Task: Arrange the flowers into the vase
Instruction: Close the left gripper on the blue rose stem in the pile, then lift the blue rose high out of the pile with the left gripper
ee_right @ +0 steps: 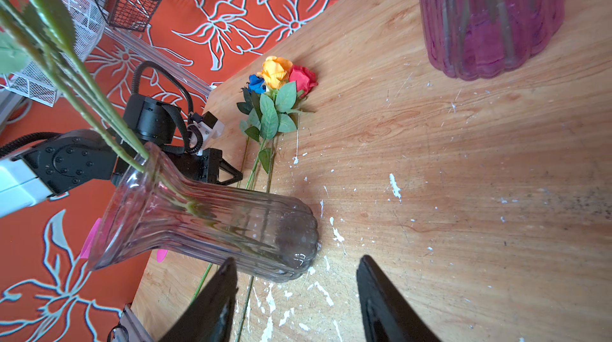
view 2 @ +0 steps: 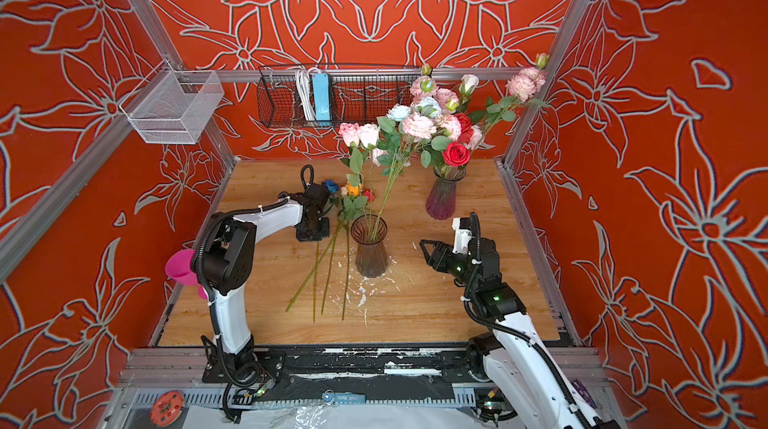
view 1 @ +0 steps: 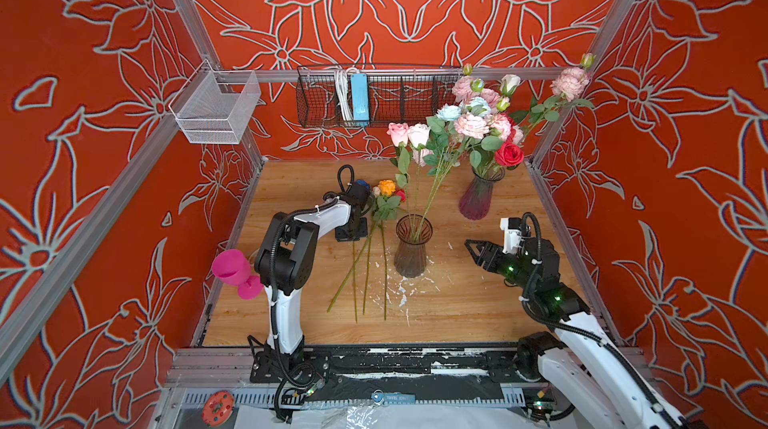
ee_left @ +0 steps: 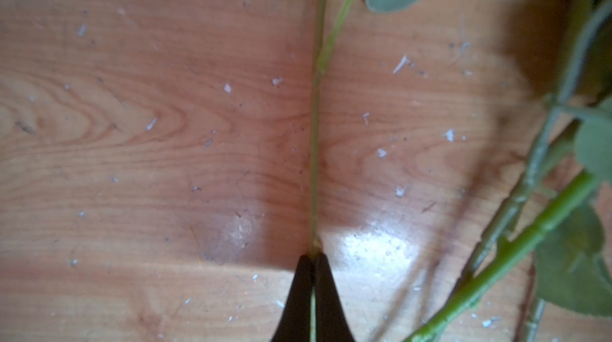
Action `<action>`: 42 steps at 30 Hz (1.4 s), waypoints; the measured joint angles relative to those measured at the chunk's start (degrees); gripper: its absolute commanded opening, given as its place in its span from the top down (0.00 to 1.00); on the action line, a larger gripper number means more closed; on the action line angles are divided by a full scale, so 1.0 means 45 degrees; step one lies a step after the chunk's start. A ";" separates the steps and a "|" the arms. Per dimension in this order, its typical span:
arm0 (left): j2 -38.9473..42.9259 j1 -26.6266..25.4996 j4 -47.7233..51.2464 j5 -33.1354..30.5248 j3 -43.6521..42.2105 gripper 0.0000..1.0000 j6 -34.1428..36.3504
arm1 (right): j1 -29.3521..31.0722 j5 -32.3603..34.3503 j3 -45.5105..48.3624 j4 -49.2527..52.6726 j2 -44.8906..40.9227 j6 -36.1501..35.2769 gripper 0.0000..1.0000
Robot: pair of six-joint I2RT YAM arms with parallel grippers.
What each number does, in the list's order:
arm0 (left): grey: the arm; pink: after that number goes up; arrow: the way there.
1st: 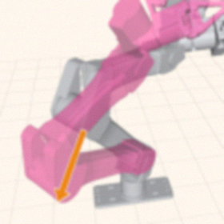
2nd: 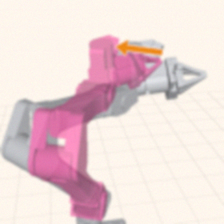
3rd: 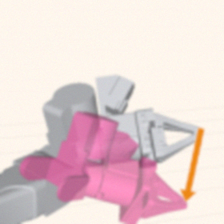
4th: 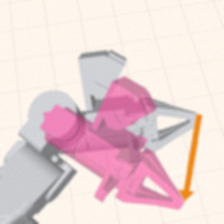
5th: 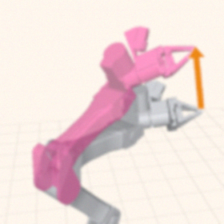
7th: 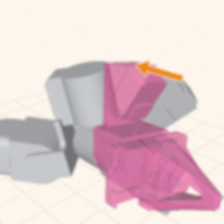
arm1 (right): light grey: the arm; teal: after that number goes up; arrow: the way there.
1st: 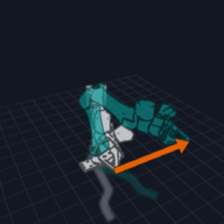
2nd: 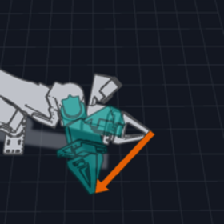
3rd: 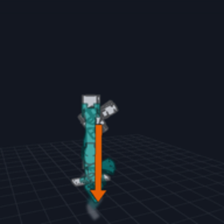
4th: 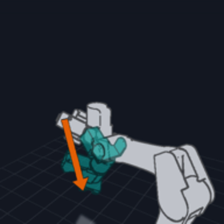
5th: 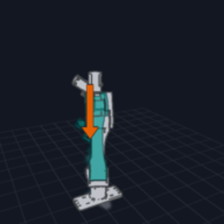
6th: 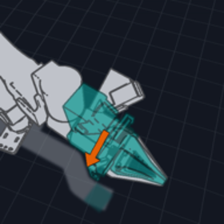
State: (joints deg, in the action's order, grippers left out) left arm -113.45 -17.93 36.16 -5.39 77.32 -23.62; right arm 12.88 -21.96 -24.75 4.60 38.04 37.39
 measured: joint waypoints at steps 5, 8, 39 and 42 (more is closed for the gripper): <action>0.0058 0.0087 0.0053 0.0204 0.0005 1.00 -0.0029 | 0.0000 0.0044 0.0000 0.0165 -0.0199 -0.0039 0.40; 0.0325 0.0126 0.0185 0.0325 -0.0029 1.00 -0.0107 | 0.0000 0.0058 0.0000 0.0257 -0.0248 -0.0073 0.40; 1.5373 0.0034 -0.6110 0.2861 -0.5960 1.00 -0.0282 | 0.0000 -0.1229 -0.0160 -0.0908 0.1069 0.0656 0.40; 1.5926 -0.0335 -0.6717 0.3133 -0.5459 1.00 0.0044 | 0.0000 -0.1229 -0.0291 -0.1253 0.1180 0.0869 0.40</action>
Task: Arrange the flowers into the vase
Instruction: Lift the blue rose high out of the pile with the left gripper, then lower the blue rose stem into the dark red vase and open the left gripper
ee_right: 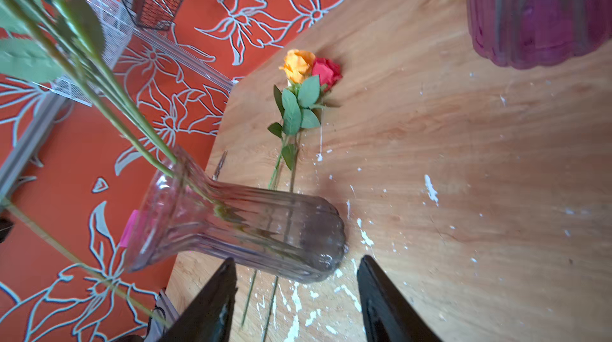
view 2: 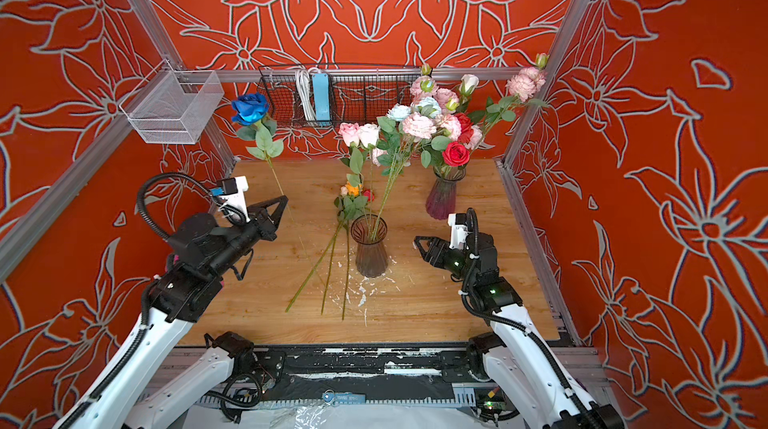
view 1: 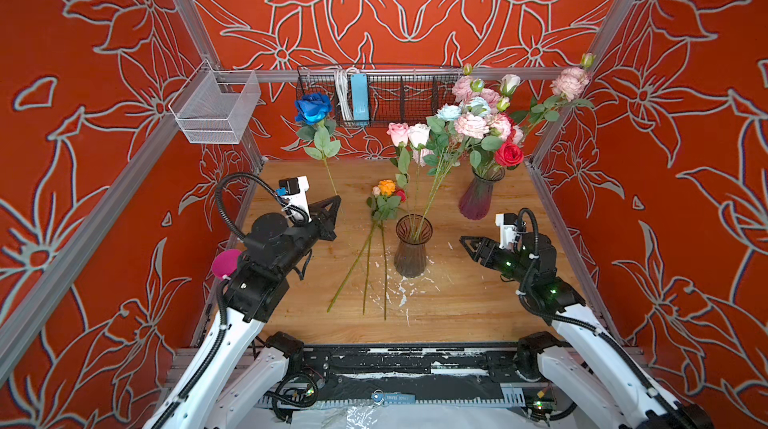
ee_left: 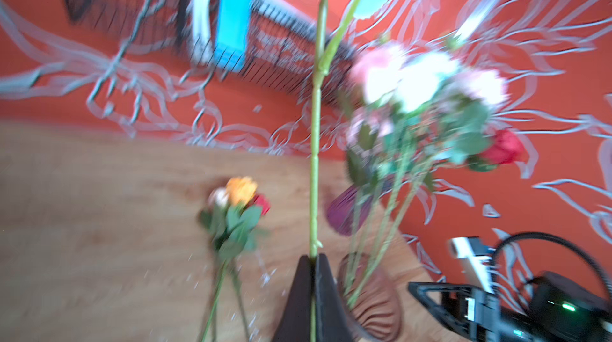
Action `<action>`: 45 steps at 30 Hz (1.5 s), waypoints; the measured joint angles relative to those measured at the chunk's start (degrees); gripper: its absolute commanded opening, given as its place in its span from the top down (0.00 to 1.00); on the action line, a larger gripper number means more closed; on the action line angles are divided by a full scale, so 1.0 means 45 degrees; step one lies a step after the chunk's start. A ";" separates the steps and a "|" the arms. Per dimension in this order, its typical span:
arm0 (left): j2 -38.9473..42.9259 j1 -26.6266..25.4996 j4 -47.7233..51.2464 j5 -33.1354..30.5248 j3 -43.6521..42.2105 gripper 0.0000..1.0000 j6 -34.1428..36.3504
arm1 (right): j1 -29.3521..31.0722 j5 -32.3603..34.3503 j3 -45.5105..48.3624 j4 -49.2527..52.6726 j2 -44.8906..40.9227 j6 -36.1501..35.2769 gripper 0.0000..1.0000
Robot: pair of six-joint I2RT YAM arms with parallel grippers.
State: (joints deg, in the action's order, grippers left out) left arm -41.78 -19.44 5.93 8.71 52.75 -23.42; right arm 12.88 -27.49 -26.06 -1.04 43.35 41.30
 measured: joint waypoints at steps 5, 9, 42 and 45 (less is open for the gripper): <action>-0.0437 -0.0685 -0.0374 0.0311 0.1462 1.00 0.0690 | 0.0000 0.0024 -0.0117 -0.0160 0.0068 0.0165 0.40; -0.1399 -0.1302 -0.0214 0.0476 0.3011 1.00 0.1214 | 0.0000 0.0155 -0.0117 -0.0112 -0.0296 0.0223 0.40; -0.7524 -0.4872 -0.2273 -0.1132 0.6543 1.00 0.5212 | 0.0000 0.0495 -0.0481 0.0860 -0.1438 -0.0282 0.40; -0.7757 -0.4872 -0.2599 -0.1379 0.6183 1.00 0.5255 | 0.0000 0.0578 -0.0476 0.1127 -0.1627 -0.0369 0.40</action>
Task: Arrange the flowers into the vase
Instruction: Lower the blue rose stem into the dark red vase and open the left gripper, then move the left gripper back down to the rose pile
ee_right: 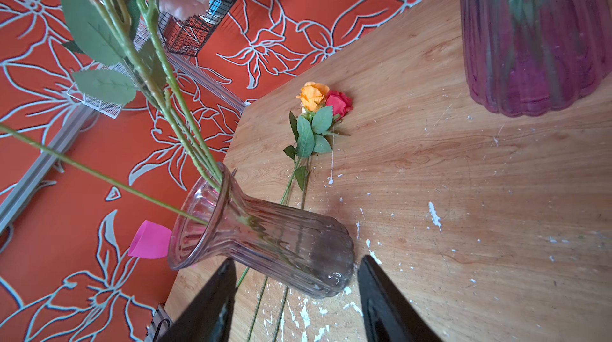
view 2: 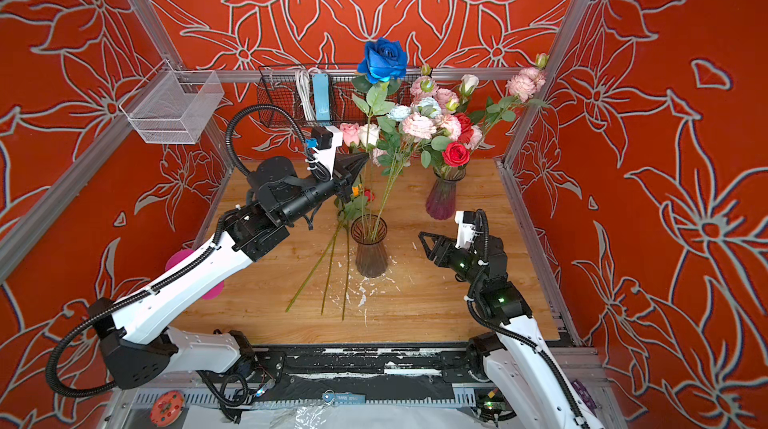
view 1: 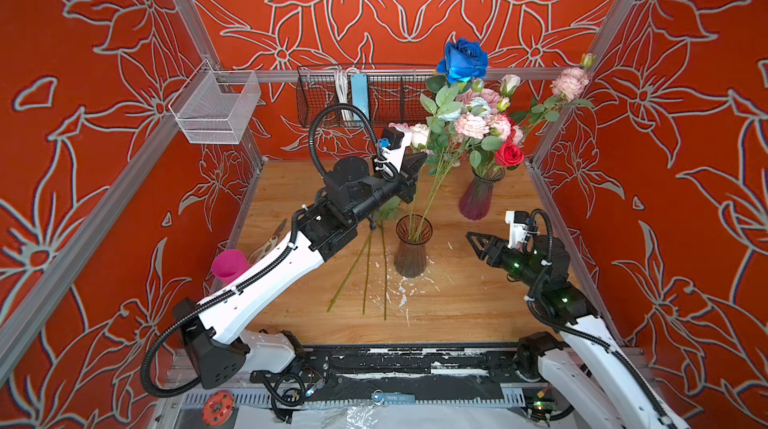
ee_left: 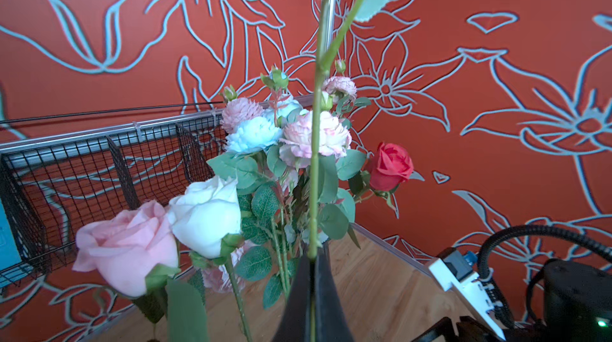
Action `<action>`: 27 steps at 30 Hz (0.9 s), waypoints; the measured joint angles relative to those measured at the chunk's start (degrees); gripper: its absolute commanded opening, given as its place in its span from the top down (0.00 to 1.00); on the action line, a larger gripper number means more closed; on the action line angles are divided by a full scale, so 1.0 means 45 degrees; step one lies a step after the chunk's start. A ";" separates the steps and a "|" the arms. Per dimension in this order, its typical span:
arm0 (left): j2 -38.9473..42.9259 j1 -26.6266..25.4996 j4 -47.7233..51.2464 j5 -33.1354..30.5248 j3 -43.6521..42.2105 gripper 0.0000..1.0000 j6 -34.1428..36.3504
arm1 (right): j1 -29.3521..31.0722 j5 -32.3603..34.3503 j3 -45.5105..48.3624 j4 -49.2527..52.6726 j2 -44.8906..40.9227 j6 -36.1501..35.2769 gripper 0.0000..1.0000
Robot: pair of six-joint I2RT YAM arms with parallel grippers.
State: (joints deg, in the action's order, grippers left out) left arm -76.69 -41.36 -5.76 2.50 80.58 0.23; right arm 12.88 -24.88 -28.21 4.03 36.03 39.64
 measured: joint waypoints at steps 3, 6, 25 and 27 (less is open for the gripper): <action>0.0005 0.0000 -0.0408 -0.0257 -0.0520 1.00 -0.0010 | 0.0000 0.0083 0.0015 0.0117 -0.0219 -0.0039 0.39; 0.0058 0.0000 -0.0661 -0.0481 -0.1229 1.00 -0.0160 | 0.0000 0.0087 0.0019 0.0136 -0.0262 -0.0044 0.40; 0.4454 0.0000 0.0899 -0.2395 -0.5134 0.30 -0.1744 | 0.0000 0.0019 0.0005 0.0393 0.0661 -0.0039 0.40; 0.5003 0.0005 0.1200 -0.3089 -0.5663 0.29 -0.2103 | 0.0000 -0.0083 -0.0019 0.0413 0.0753 -0.0039 0.40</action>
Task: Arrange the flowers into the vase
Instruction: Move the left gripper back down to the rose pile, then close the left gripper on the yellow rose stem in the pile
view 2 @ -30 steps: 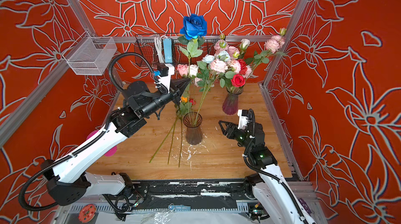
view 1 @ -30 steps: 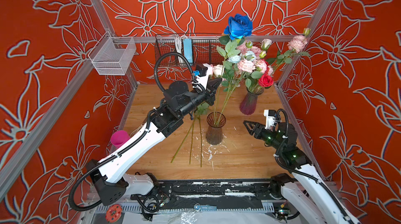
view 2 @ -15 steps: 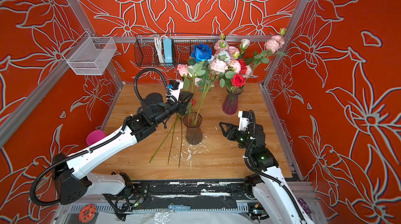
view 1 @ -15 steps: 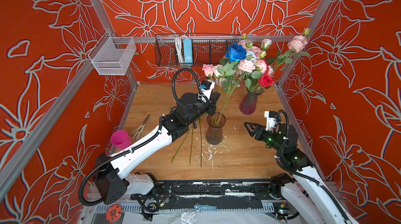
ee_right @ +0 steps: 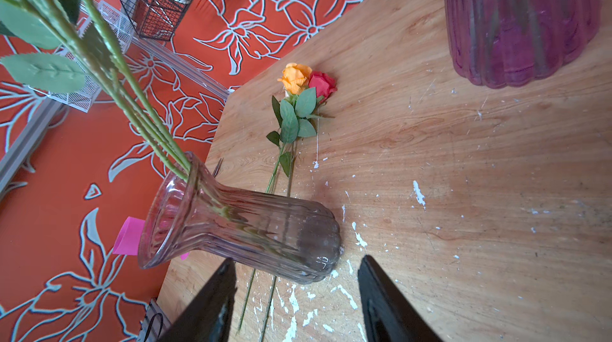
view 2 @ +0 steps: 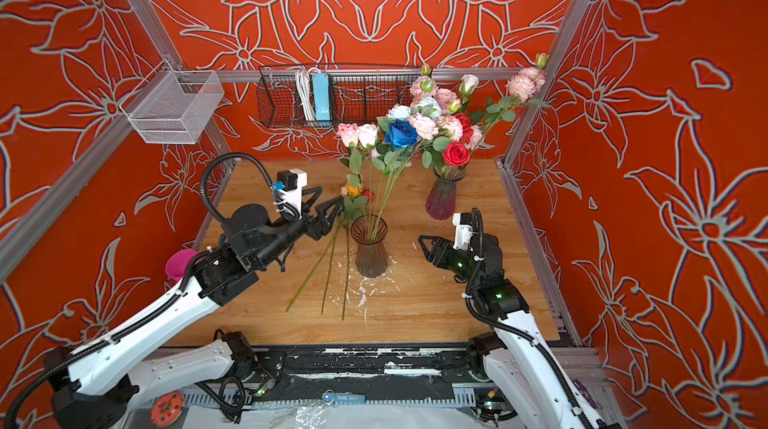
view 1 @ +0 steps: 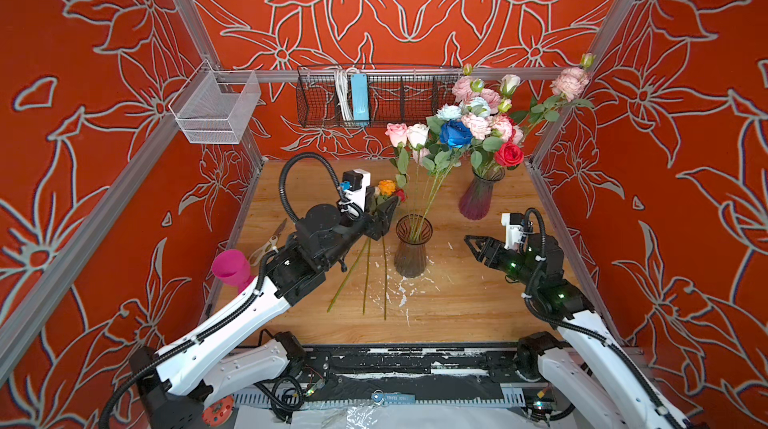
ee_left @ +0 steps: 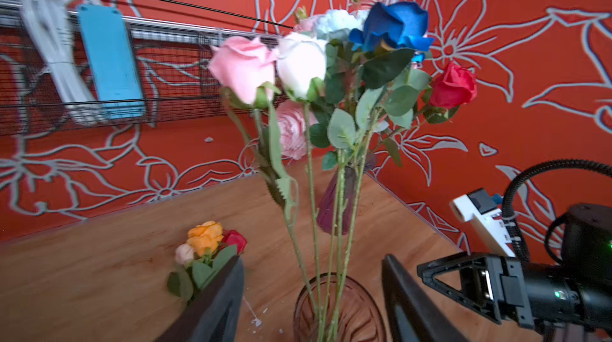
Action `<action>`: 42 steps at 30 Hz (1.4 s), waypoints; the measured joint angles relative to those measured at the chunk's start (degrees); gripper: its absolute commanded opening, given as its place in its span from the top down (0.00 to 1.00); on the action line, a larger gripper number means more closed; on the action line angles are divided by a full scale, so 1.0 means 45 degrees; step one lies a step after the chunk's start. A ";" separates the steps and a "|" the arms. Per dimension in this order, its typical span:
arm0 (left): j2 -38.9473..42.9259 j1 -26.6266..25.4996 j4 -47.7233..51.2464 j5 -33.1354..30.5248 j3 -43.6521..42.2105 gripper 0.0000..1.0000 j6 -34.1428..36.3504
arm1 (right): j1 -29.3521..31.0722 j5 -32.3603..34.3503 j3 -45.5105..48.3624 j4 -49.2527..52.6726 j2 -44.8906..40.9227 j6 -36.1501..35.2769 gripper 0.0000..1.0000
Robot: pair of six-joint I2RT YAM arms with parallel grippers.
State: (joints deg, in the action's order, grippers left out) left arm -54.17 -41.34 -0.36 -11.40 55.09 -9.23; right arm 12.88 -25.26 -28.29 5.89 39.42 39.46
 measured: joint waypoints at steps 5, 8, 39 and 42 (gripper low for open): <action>0.0024 0.0253 0.1627 -0.1209 -0.1030 0.28 -0.1297 | 0.0000 -0.0340 -0.0053 0.0369 -0.0039 0.0010 0.40; -0.0427 0.0733 0.2594 -0.1273 -0.1753 0.28 -0.2147 | 0.0000 -0.0549 -0.0053 0.0461 -0.0039 0.0044 0.41; -1.3036 0.3910 0.5542 0.1243 0.4711 0.81 -0.1355 | 0.0000 -0.0141 0.0238 -0.0437 0.1719 0.0481 0.44; -1.3051 0.3886 0.5678 0.1360 0.4736 0.87 -0.1253 | 0.0000 -0.0131 0.0233 -0.0413 0.1734 0.0427 0.44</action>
State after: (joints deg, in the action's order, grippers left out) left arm -112.90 -23.86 25.19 -5.28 76.40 -14.87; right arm 12.88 -25.85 -27.24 4.03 47.22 41.39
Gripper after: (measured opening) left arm 0.164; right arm 0.564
